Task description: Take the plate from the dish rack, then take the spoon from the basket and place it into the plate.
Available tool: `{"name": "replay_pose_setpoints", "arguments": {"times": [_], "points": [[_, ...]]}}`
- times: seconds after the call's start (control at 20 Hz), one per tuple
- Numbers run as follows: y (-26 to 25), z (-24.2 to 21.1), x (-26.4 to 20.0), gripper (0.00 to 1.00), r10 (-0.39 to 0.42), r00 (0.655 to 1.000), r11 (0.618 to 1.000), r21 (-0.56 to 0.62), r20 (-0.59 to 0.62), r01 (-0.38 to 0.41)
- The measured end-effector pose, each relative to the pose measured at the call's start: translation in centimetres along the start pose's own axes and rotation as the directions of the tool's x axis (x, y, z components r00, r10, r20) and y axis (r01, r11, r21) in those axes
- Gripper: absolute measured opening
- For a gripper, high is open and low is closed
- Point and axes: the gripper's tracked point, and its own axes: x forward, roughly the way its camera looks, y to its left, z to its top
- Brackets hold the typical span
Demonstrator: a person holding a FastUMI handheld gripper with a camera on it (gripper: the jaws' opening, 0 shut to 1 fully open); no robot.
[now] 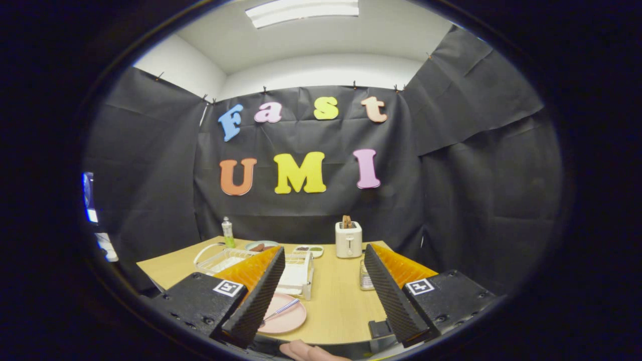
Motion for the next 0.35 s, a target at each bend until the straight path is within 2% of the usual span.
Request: {"name": "replay_pose_setpoints", "arguments": {"times": [0.35], "points": [[-0.5, -0.42, 0.3, 1.0, 0.0, 1.0, 1.0, 0.008, -0.013, 0.0]]}}
